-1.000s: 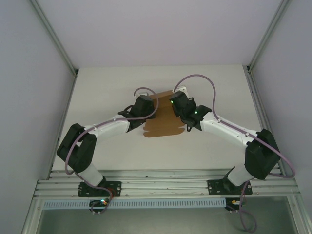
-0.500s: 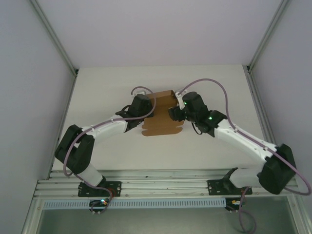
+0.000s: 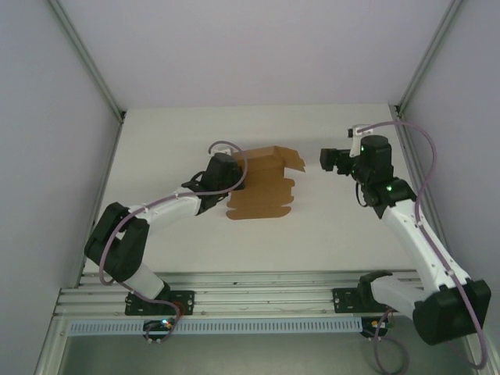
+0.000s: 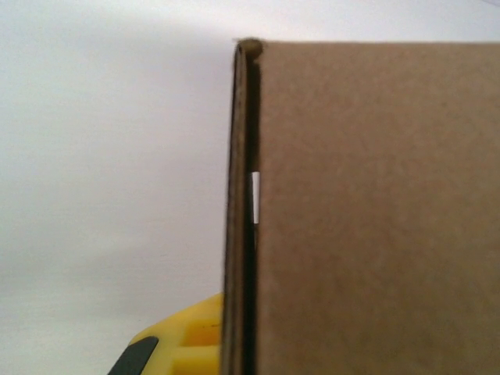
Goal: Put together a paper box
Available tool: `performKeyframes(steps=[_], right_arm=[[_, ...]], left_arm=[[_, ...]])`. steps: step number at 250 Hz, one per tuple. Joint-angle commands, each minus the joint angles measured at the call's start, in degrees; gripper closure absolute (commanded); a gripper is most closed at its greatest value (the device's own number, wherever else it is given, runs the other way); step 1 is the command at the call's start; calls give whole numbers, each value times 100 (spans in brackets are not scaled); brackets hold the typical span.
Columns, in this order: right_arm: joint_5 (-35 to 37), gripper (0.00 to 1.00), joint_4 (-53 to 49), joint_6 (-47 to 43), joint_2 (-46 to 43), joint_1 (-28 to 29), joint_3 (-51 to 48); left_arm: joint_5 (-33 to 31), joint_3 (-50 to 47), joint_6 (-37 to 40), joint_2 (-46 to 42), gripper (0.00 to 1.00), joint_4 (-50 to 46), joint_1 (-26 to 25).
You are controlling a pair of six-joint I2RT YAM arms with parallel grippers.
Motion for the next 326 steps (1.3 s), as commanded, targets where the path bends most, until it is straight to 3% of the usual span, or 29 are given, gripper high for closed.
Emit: performKeyframes(steps=[1,10,59,137,223,271,326], right_arm=[[-971,0,-320,-244,534,-83,274],[-1322,0,-309,-351,708,-83,349],[-2885,21,-202,-953,1256,164,531],[-3275,25,107,-1548,1589,885,509],[-2224,33,327,-1635,2226,1393,933],[-886,34,1013,-1766,2240,1713,746],[-1187,42,1525,-1770,2484,1751,685]], left_arm=[[158,-67,152,-205,100,246,42],[153,-69,150,-211,100,241,47],[145,-21,184,-203,100,204,49],[359,86,235,-92,100,202,26],[392,128,286,-118,100,147,-34],[468,215,462,-93,100,93,-103],[541,246,578,-126,100,123,-169]])
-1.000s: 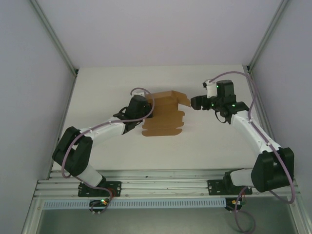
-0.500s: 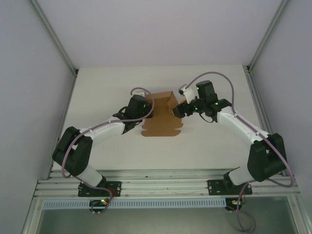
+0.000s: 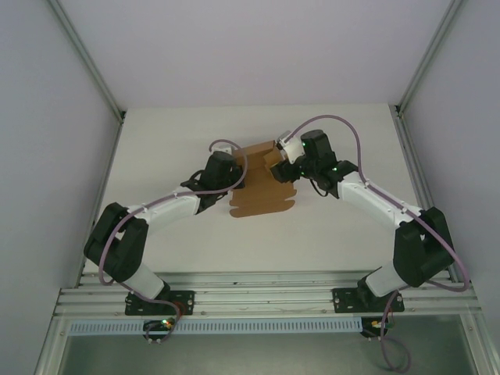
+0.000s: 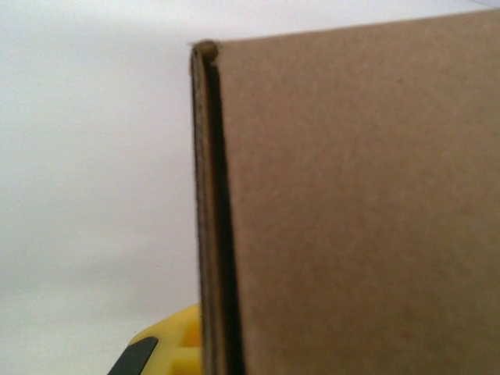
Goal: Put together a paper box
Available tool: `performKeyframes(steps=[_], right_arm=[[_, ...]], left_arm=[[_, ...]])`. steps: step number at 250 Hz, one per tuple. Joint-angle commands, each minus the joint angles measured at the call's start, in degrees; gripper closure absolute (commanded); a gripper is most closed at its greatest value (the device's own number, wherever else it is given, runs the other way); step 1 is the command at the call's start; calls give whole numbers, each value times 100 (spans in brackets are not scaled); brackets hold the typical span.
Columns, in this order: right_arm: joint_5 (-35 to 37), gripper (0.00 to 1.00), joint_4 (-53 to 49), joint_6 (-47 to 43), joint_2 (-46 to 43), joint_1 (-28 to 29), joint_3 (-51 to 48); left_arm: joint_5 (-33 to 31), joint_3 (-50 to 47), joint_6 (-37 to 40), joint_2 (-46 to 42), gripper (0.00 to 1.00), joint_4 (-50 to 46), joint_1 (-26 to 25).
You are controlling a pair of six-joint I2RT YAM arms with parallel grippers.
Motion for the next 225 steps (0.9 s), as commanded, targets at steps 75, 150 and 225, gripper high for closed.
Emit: performKeyframes(steps=[75,150,225], right_arm=[[916,74,1153,313,598,122,69],[2657,92,1915,831,937,437,-52],[7511,100,1189,773,2047,784,932]], left_arm=[[366,303,445,-82,100,24,-264],[108,577,268,79,100,-301,-304],[-1644,1301,-989,233,100,-2285,-252]])
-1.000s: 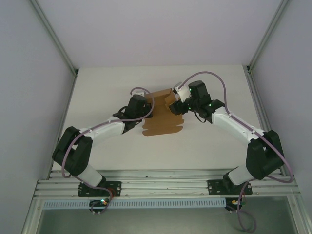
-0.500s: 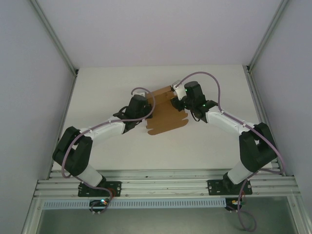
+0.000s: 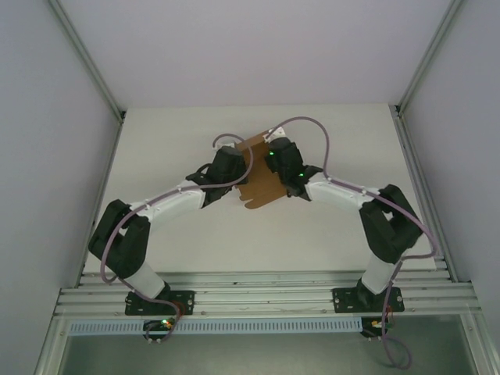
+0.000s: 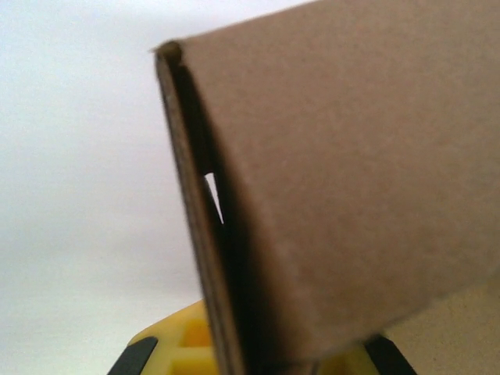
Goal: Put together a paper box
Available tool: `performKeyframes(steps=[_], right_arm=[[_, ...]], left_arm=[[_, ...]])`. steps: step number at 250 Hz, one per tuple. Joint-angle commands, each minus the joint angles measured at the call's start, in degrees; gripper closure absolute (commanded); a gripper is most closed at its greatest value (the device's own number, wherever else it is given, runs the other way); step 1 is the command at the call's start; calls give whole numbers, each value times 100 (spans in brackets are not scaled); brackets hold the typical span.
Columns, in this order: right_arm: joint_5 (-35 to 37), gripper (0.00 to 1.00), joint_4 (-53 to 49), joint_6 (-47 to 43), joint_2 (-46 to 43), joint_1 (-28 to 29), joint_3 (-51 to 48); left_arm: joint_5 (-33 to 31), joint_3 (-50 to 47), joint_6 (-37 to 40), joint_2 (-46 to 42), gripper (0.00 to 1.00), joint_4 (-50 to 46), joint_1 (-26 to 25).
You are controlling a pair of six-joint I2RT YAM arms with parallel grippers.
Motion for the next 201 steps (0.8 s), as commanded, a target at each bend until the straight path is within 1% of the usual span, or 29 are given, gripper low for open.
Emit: performKeyframes(steps=[1,26,36,44,52,63,92,107,117,127,138,147,157,171,179,184,189,195,201], right_arm=[[2924,100,-411,105,475,-198,340],[3406,100,-767,249,577,-322,492],[3757,100,-603,-12,657,-370,508],[3997,100,-259,-366,727,-421,478],[4192,100,298,-875,792,-478,380],[4374,100,1350,-1705,869,-546,193],[4533,100,4157,-3998,1204,-665,-105],[4444,100,5380,-4839,1394,-648,-142],[4218,100,5739,-5149,1462,-566,-159],[4027,100,5575,-5163,1491,-443,-152],[3834,100,5100,-4859,1465,-316,-113],[3561,100,4202,-4331,1368,-216,-81],[3276,100,2883,-3264,1197,-163,32],[2241,100,541,-1269,832,-172,264],[1442,100,-362,-309,629,-271,354],[907,100,-623,24,506,-352,327],[467,98,-708,224,405,-416,267],[139,96,-629,352,310,-464,159],[-33,95,-506,388,244,-476,46]], left_arm=[[-839,482,-727,-9,100,-1288,-41],[-1189,442,-1222,-83,100,-1819,59],[-1206,366,-1337,-152,100,-1875,86],[-1307,349,-1441,-205,100,-2000,90],[-1390,357,-1502,-239,100,-2155,89],[-1468,391,-1567,-253,100,-2384,92],[-1581,439,-1757,-257,100,-2752,119],[-1366,362,-1532,-279,100,-2430,116],[-1063,291,-1345,-288,100,-2037,122],[-692,215,-1090,-288,100,-1549,113],[-422,216,-953,-245,100,-1211,95],[-271,282,-847,-190,100,-1082,79],[-189,410,-797,-107,100,-1098,65],[-108,550,-722,-13,100,-1186,52],[-101,574,-723,17,100,-1200,56],[-92,567,-730,14,100,-1182,51],[-62,554,-738,20,100,-1156,56],[-44,522,-735,13,100,-1119,55],[-30,484,-746,2,100,-1075,53]])
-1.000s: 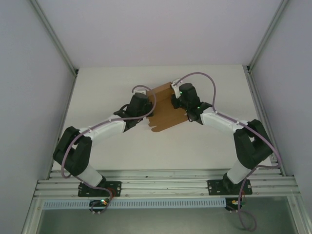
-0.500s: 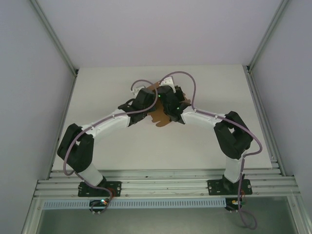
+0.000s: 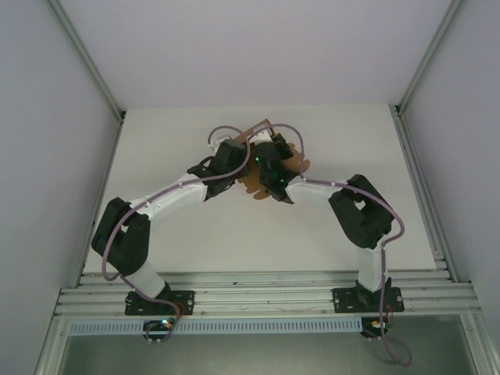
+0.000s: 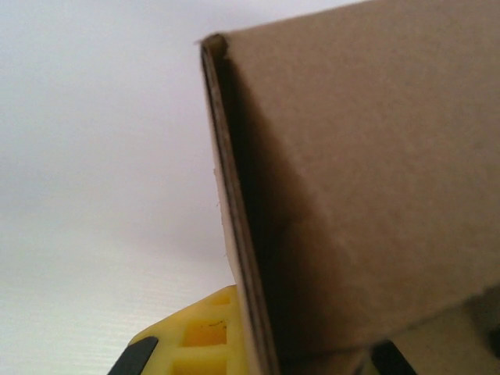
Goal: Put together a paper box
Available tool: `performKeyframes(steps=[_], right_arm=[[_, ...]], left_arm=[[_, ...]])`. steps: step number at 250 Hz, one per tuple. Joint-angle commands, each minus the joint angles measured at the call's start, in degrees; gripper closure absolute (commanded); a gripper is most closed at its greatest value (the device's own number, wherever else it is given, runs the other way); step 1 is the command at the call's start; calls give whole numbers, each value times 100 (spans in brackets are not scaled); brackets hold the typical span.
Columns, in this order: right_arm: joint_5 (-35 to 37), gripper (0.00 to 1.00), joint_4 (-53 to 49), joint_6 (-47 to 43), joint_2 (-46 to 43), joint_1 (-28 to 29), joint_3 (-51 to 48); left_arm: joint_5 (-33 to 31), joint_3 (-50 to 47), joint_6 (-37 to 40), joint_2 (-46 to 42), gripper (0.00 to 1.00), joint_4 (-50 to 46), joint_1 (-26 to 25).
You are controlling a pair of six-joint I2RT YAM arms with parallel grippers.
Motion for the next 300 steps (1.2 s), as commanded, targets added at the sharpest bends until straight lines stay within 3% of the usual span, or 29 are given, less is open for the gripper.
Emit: performKeyframes(steps=[1,28,43,101,111,178,207,231,251,287,300], right_arm=[[-1293,95,-2204,2144,-567,-663,-150],[-1945,93,-2358,2162,-628,-658,-205],[-2398,84,-2381,2132,-686,-658,-305],[-3788,74,-2160,2536,-1255,-858,-762],[-4009,69,-2144,2542,-1373,-925,-825],[-4576,56,-2220,2608,-1844,-1148,-889],[-4918,39,-2225,2478,-2142,-1149,-982],[-5397,0,-2219,2372,-2518,-1155,-1141],[-5397,0,-2165,2474,-2831,-1147,-1300],[-4662,0,-2263,2474,-3139,-1140,-1392],[-4390,4,-2285,2333,-3147,-1092,-1392]], left_arm=[[88,10,217,-116,100,-482,25],[134,-78,246,-173,100,-358,34],[181,-108,310,-211,100,-271,39],[527,-266,547,-355,100,60,30],[603,-292,628,-383,100,96,27],[591,-303,783,-425,100,-82,-29],[542,-276,778,-369,100,-149,-29],[505,-294,773,-363,100,-143,-19],[541,-294,783,-367,100,-115,-14],[622,-277,800,-358,100,-53,-12],[656,-264,810,-342,100,-43,-12]])
